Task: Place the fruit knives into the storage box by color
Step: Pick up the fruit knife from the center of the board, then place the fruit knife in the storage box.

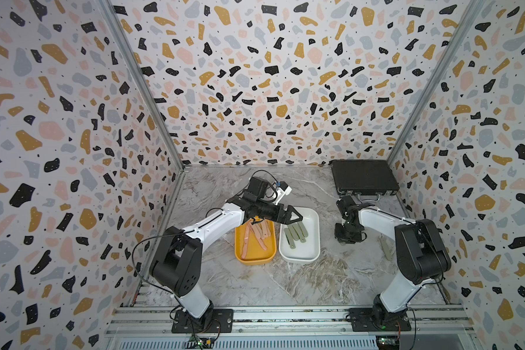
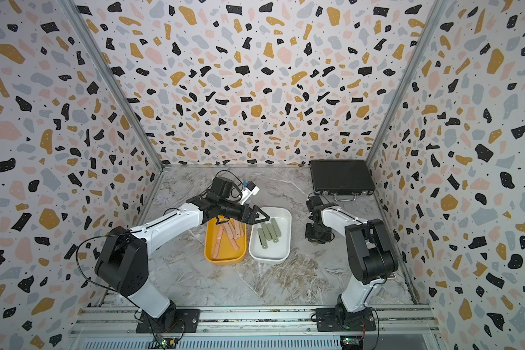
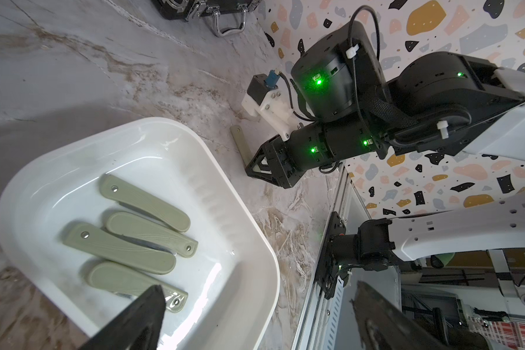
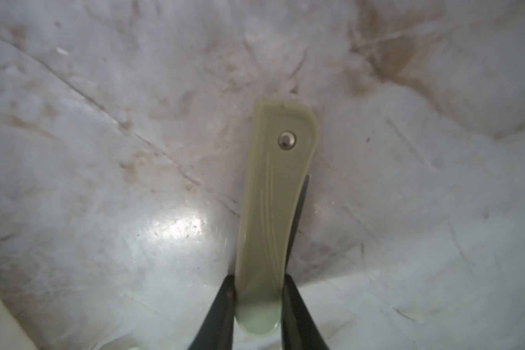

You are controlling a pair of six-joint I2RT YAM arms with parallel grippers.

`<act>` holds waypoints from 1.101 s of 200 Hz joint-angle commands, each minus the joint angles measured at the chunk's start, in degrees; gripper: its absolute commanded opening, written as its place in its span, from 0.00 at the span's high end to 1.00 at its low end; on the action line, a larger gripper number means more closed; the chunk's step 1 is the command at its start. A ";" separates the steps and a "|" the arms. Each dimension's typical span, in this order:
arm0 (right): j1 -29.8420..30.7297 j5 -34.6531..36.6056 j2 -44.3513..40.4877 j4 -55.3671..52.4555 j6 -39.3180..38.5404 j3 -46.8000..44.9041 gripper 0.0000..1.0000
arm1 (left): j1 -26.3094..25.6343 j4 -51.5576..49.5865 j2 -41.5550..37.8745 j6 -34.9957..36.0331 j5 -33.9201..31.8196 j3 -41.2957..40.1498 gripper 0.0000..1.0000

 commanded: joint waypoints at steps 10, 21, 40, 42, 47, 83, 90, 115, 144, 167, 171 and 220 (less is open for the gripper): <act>0.58 1.16 -4.32 -4.58 -1.68 1.38 0.77 | 1.73 -1.31 -1.46 1.70 -0.07 1.98 0.03; 0.86 1.34 -5.14 -5.63 -1.99 2.34 0.77 | 2.89 -1.58 -1.94 1.70 0.14 2.07 0.03; 1.70 1.12 -6.17 -7.24 -2.19 4.12 0.77 | 5.18 -1.89 -2.65 1.42 0.66 2.44 0.03; 1.79 1.12 -6.22 -7.38 -2.17 4.31 0.77 | 5.44 -1.92 -2.77 1.39 0.72 2.49 0.03; 2.13 1.05 -6.45 -7.87 -2.17 4.85 0.77 | 6.01 -2.04 -2.93 1.33 0.81 2.57 0.03; 5.66 1.19 -6.85 -11.22 -2.27 10.56 0.77 | 10.05 -3.42 -4.47 1.22 2.21 3.34 0.03; 6.49 1.29 -6.77 -11.91 -2.27 11.88 0.77 | 10.75 -3.67 -4.94 1.19 2.48 3.41 0.03; 9.75 1.63 -6.51 -13.72 -2.19 16.59 0.77 | 12.77 -5.65 -6.39 1.66 3.56 4.25 0.03; 13.48 1.82 -5.35 -14.98 -2.14 21.36 0.77 | 14.35 -9.22 -8.44 2.81 5.70 4.45 0.03; 16.58 1.71 -3.69 -15.04 -2.27 24.39 0.77 | 14.98 -12.47 -10.67 4.77 6.64 3.46 0.03; 17.13 1.73 -3.26 -15.02 -2.28 24.86 0.77 | 15.04 -13.24 -11.07 5.25 6.78 3.30 0.03; 22.77 0.80 2.21 -13.89 -2.38 29.40 0.77 | 16.03 -17.84 -15.21 8.36 7.45 -0.97 0.03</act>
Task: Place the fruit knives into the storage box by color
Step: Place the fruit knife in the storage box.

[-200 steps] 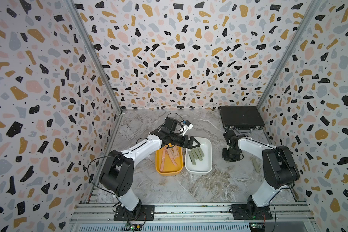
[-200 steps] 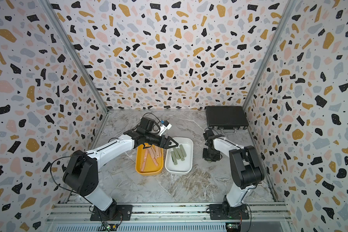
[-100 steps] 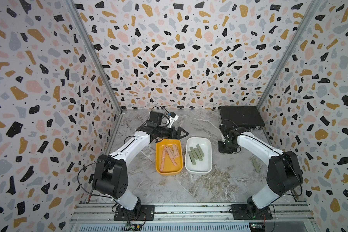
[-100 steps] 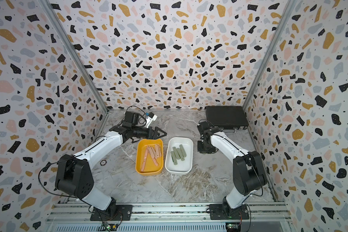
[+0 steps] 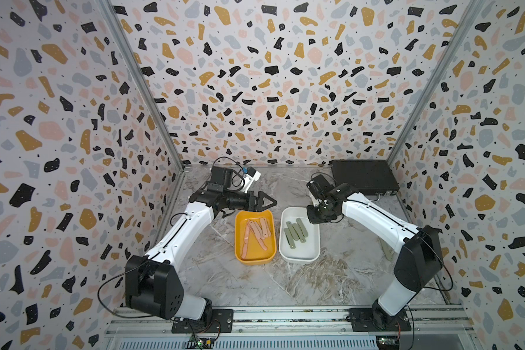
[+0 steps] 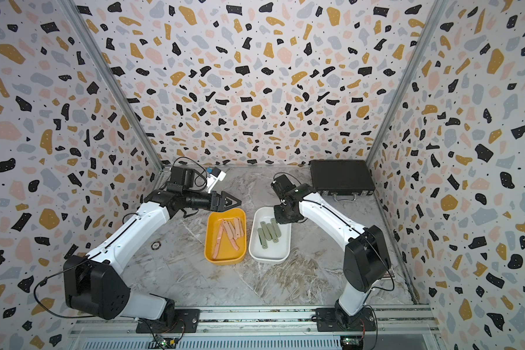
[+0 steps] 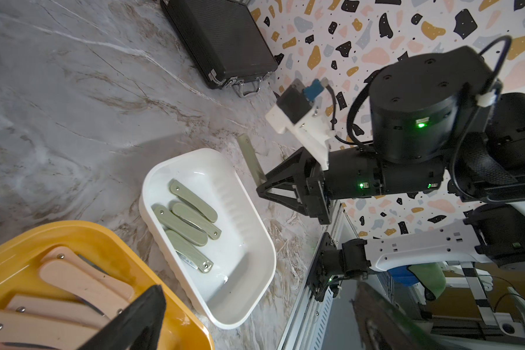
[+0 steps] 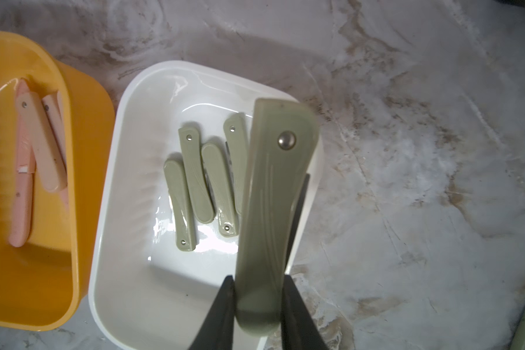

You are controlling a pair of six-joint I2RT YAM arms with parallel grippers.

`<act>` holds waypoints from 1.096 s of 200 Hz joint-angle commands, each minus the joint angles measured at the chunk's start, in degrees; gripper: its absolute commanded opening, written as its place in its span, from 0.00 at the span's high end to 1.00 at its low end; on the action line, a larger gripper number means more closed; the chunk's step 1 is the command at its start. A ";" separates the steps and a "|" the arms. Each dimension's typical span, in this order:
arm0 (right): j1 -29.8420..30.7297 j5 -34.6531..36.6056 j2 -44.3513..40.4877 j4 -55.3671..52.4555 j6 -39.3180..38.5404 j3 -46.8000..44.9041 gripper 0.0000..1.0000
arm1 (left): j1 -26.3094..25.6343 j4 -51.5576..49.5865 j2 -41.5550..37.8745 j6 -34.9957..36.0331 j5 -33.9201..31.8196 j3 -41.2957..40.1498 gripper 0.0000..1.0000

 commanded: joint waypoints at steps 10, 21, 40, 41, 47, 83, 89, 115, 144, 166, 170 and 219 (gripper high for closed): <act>2.91 -0.46 3.06 -0.79 -0.57 3.04 0.77 | 0.68 -2.88 -2.43 3.14 1.59 -3.61 0.03; 3.66 -0.75 4.13 -0.26 -0.60 3.12 0.77 | 0.71 -1.88 -2.80 2.61 1.63 -4.90 0.03; 4.38 -1.83 5.54 1.41 -0.36 2.20 0.77 | 0.98 0.03 -2.82 1.58 2.52 -6.25 0.03; 4.39 -1.89 5.61 1.46 -0.37 2.08 0.77 | 1.01 0.10 -2.78 1.54 2.54 -6.31 0.03; 4.57 -2.24 6.03 1.84 -0.25 1.85 0.77 | 1.11 0.62 -2.62 1.36 2.88 -6.53 0.03; 4.95 -3.57 8.54 4.14 -0.11 0.16 0.76 | 1.82 2.69 -1.60 0.03 4.31 -7.73 0.03; 5.02 -3.70 8.78 4.68 -0.15 -0.25 0.76 | 1.83 3.02 -1.60 -0.06 4.16 -7.99 0.03; 5.02 -4.23 10.28 5.87 -0.37 -1.12 0.76 | 1.82 3.68 -1.28 -0.10 3.57 -8.63 0.03; 5.02 -4.89 12.14 6.95 -0.25 -1.47 0.75 | 1.82 3.77 -0.99 -0.10 3.09 -8.82 0.03; 5.02 -5.03 12.45 7.50 -0.16 -1.65 0.75 | 1.83 4.08 -0.99 -0.22 2.91 -8.93 0.03; 5.02 -4.95 12.44 7.51 -0.19 -1.65 0.74 | 1.82 4.12 -0.96 -0.18 2.83 -8.93 0.03; 4.91 -3.44 9.25 8.26 -0.05 -2.97 0.53 | 1.83 4.20 -0.80 -0.28 2.47 -9.11 0.02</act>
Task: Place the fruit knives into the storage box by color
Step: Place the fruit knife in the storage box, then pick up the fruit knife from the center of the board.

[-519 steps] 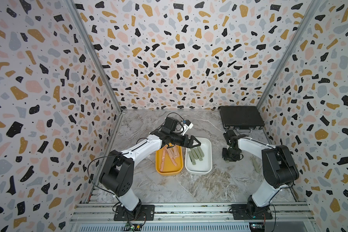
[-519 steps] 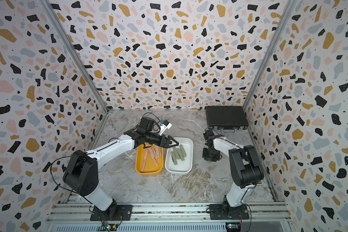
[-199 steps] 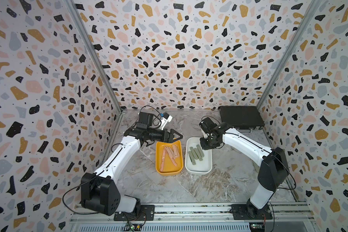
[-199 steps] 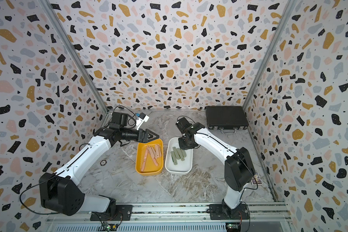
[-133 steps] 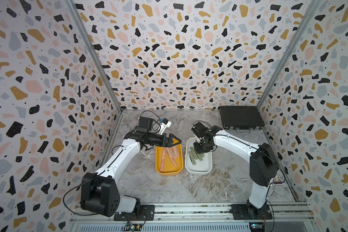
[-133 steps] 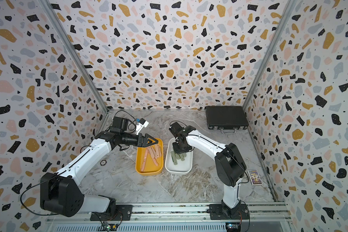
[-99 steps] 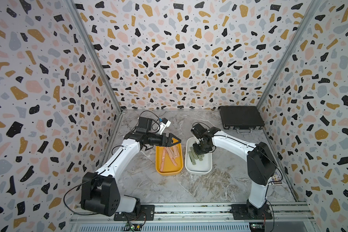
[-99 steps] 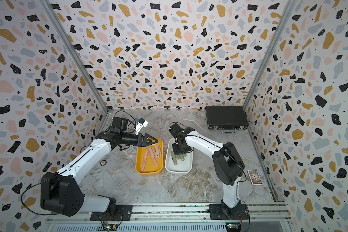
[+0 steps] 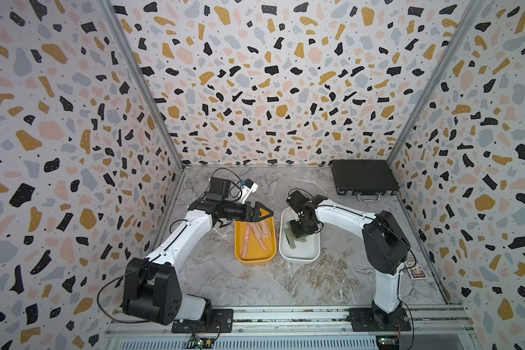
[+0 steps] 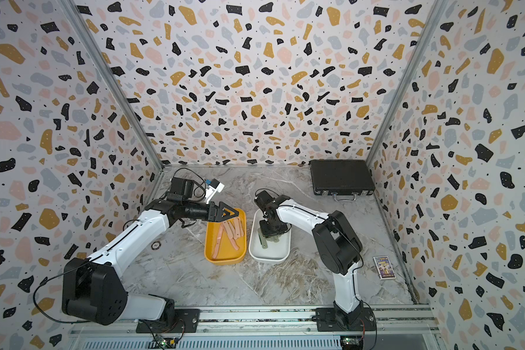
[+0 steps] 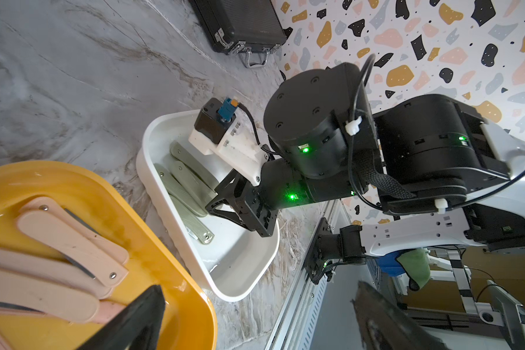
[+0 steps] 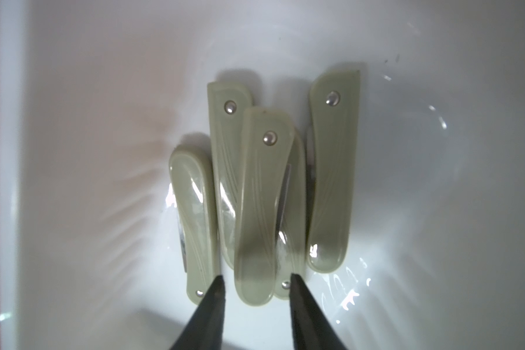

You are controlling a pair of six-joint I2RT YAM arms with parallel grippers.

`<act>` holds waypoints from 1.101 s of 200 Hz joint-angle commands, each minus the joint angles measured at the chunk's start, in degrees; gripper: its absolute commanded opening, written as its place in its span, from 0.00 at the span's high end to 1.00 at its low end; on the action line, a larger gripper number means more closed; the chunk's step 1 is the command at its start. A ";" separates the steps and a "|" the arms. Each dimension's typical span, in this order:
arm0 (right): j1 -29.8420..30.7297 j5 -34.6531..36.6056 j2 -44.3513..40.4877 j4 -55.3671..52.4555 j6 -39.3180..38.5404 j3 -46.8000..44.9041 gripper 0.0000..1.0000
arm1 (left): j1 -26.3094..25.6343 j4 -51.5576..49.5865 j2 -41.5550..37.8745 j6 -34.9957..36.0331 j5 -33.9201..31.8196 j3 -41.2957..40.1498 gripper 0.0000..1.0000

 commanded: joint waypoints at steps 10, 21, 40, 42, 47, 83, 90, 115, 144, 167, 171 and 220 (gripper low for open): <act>0.19 1.91 -5.48 0.98 0.13 -1.53 0.50 | 0.23 1.93 0.43 -0.20 0.15 -0.69 0.02; 0.06 2.47 -6.61 1.42 0.10 -2.00 0.49 | 0.23 1.93 0.46 -0.23 0.06 -0.69 0.02; 0.01 3.38 -8.19 1.96 0.11 -2.78 0.45 | 0.23 1.89 0.39 -0.25 -0.11 -0.71 0.02; 0.01 3.44 -8.30 2.03 0.14 -2.86 0.45 | 0.27 1.90 0.32 -0.23 -0.18 -0.70 0.02; -0.07 3.57 -8.59 2.16 0.15 -3.10 0.44 | 0.23 1.93 0.24 -0.19 -0.28 -0.69 0.02; -0.82 3.78 -10.82 3.57 0.79 -5.51 0.33 | 0.25 1.91 -0.47 -0.08 -0.97 -0.65 0.02; -1.10 3.68 -11.23 3.67 0.86 -5.92 0.32 | 0.23 1.80 -0.50 -0.09 -0.99 -0.49 0.02; -2.16 3.63 -12.76 3.82 0.92 -7.38 0.32 | 0.23 1.39 -0.55 0.09 -1.26 0.57 0.02; -3.83 4.06 -15.28 3.76 0.53 -8.98 0.32 | 0.23 -0.72 -0.01 0.79 -1.78 3.64 0.02; -6.10 3.98 -17.85 3.59 0.00 -10.71 0.32 | 0.28 -1.84 0.84 1.02 -1.48 6.72 0.02; -6.57 3.94 -18.29 3.42 -0.15 -10.99 0.31 | 0.24 -1.84 0.95 0.95 -1.36 7.41 0.02; -12.86 4.64 -23.96 1.25 -1.52 -15.29 0.28 | -0.72 0.29 3.36 -2.15 -0.55 12.53 0.02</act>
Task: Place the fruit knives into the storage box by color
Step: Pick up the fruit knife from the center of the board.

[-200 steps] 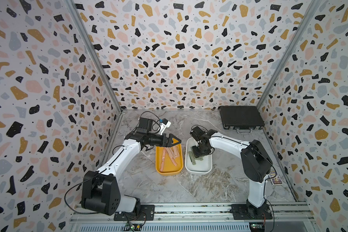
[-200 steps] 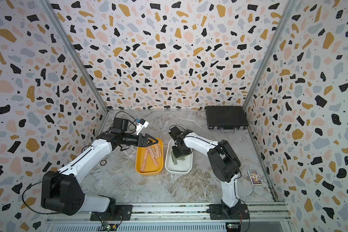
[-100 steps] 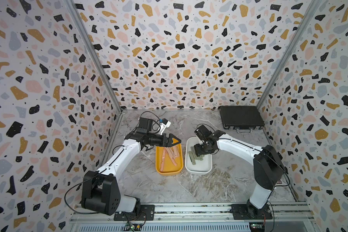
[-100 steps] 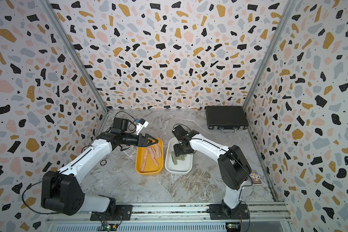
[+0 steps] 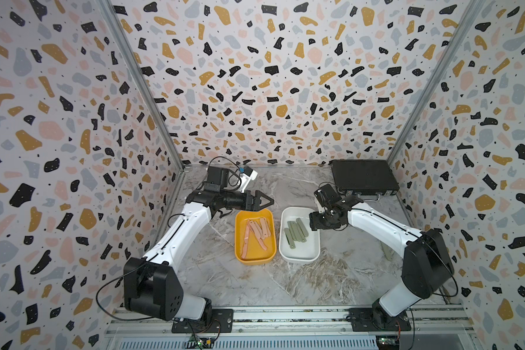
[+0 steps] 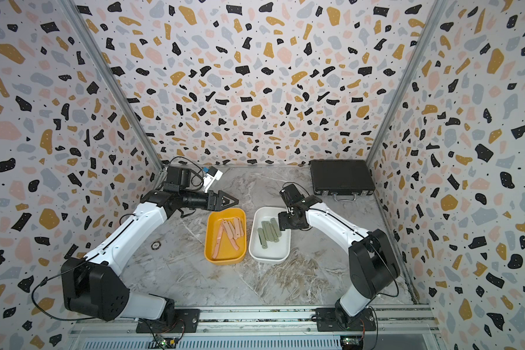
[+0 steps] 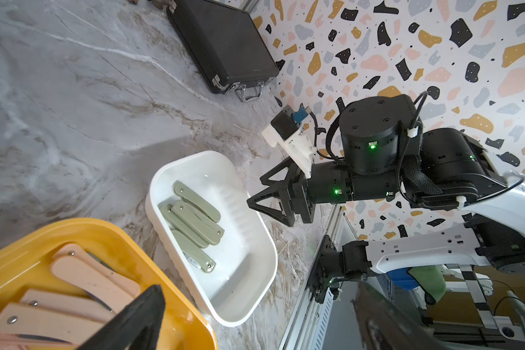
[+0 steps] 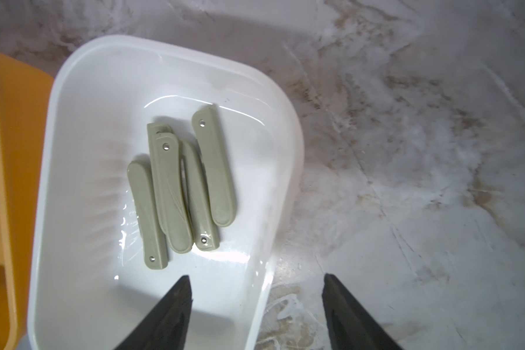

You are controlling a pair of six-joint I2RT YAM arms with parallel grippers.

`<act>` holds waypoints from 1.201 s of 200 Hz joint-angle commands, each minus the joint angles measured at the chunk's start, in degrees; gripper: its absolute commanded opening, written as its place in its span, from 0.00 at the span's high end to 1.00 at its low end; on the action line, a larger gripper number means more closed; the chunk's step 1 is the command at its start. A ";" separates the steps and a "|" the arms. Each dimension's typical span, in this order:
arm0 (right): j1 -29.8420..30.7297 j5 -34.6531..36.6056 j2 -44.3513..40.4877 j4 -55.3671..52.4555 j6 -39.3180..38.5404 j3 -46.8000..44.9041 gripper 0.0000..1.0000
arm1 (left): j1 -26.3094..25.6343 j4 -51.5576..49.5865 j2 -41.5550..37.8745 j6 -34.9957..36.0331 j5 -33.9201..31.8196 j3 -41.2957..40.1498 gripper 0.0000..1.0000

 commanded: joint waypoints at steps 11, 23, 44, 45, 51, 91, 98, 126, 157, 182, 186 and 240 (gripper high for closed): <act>-4.37 0.89 -4.99 -3.17 -1.20 -2.78 0.28 | -1.28 2.18 1.86 -1.92 0.99 3.67 0.02; -6.46 0.92 -6.29 -3.73 -1.61 -3.65 0.27 | -2.21 2.57 2.66 -2.39 0.81 4.89 0.02; -10.33 1.26 -8.20 -5.50 -2.13 -4.68 0.27 | -4.22 3.88 4.10 -3.44 0.42 6.47 0.02; -10.54 1.32 -8.30 -5.55 -2.17 -4.74 0.27 | -4.30 3.95 4.16 -3.48 0.39 6.56 0.02; -11.62 1.37 -8.93 -5.82 -2.33 -5.21 0.27 | -5.06 4.27 4.61 -3.72 0.07 6.96 0.02; -21.08 0.34 -12.22 -6.94 -3.00 -7.99 0.25 | -10.22 7.33 8.36 -5.79 -0.78 9.92 0.02; -22.84 -0.22 -12.39 -7.12 -3.09 -8.35 0.25 | -11.07 7.90 9.06 -6.10 -0.91 10.49 0.02; -29.92 -2.15 -12.54 -7.49 -3.25 -10.67 0.25 | -13.73 11.58 11.74 -8.64 -0.83 11.67 0.02; -37.64 -5.03 -12.06 -6.95 -3.14 -12.79 0.26 | -14.93 14.16 13.28 -10.42 -0.69 11.47 0.02; -42.32 -4.97 -11.00 -5.97 -2.97 -13.55 0.25 | -15.02 16.65 13.27 -12.18 -0.56 9.50 0.02; -43.08 -5.17 -10.71 -5.68 -2.80 -13.66 0.26 | -14.98 16.71 13.28 -12.35 -0.60 9.24 0.02; -48.60 -3.31 -5.86 -3.43 -2.66 -13.65 0.25 | -14.93 19.64 12.79 -14.11 0.94 7.20 0.02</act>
